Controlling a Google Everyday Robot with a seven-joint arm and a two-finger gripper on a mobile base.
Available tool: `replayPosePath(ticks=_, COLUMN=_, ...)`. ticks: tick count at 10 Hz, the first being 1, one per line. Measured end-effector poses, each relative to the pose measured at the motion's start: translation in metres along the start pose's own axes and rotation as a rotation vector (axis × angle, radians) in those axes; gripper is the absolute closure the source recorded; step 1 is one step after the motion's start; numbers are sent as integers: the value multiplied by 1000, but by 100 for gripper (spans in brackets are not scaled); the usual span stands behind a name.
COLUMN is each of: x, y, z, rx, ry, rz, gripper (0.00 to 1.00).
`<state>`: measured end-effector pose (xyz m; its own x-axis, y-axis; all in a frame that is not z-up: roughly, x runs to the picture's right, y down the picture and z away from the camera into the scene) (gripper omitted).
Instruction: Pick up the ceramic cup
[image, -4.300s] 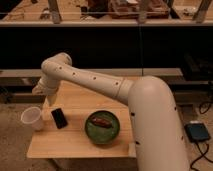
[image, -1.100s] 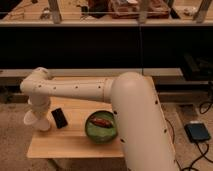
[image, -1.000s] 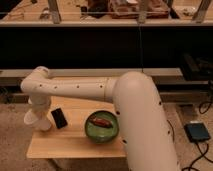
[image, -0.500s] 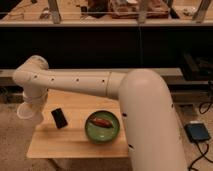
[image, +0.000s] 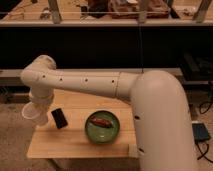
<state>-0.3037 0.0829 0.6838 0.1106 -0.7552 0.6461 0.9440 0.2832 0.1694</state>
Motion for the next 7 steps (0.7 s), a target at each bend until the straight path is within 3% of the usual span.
replayPosePath(ticks=7, x=-2, y=-3, z=0, rx=1, ry=-2, rz=0, gripper=100)
